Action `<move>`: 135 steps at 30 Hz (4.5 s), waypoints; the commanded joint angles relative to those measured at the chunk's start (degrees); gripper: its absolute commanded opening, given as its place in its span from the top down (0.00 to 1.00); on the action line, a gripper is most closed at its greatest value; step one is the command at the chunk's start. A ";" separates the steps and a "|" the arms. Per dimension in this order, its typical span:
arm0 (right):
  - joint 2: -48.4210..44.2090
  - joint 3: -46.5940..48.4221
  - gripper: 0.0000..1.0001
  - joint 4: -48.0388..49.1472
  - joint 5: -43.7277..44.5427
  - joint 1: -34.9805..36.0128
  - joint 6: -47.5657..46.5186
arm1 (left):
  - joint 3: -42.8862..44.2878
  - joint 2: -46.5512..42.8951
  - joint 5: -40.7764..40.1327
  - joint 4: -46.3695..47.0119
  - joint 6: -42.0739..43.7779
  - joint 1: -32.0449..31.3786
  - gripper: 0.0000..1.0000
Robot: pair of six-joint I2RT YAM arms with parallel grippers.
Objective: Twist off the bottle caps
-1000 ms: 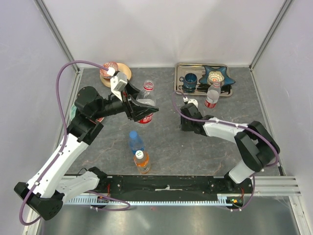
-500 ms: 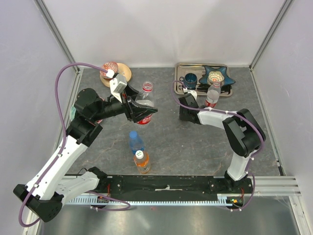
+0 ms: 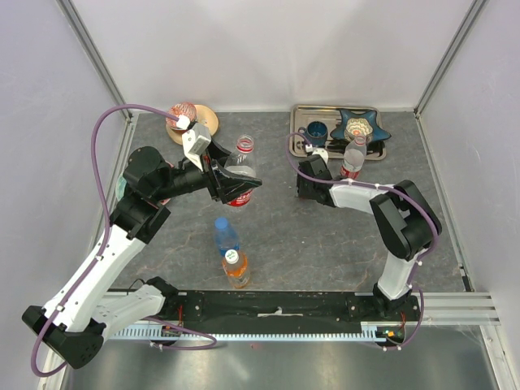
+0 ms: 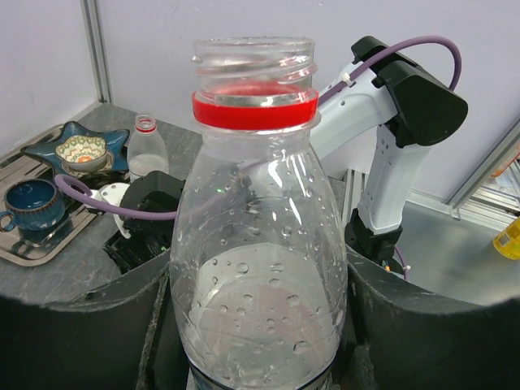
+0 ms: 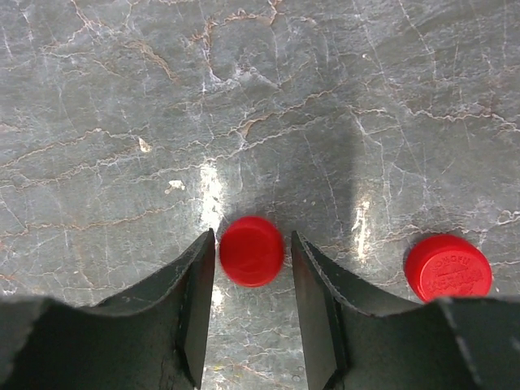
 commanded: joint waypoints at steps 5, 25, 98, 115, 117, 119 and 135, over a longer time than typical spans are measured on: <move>-0.82 -4.19 0.48 -4.33 -2.36 0.19 0.85 | -0.69 -0.84 -0.80 1.04 1.38 -0.07 0.42; -42.18 13.23 0.27 -7.18 -3.64 7.13 -5.46 | 3.44 7.04 2.53 2.01 -1.60 -0.15 0.40; -20.70 9.97 1.00 21.46 30.51 8.19 -28.14 | 1.16 -13.06 -39.38 -17.59 10.96 -11.14 0.00; -4.08 10.14 1.00 23.97 33.77 5.03 -24.47 | -2.44 -13.24 -37.10 -17.77 9.47 -11.14 0.00; -2.50 11.45 1.00 22.13 33.77 4.76 -24.46 | -2.44 -12.97 -37.01 -17.77 9.38 -11.14 0.00; -1.09 12.16 1.00 20.64 33.15 4.15 -24.20 | -2.53 -12.71 -37.10 -17.68 9.38 -11.14 0.00; 1.55 15.85 0.89 12.72 32.10 2.74 -19.28 | -2.71 -11.56 -37.45 -17.33 9.47 -11.14 0.00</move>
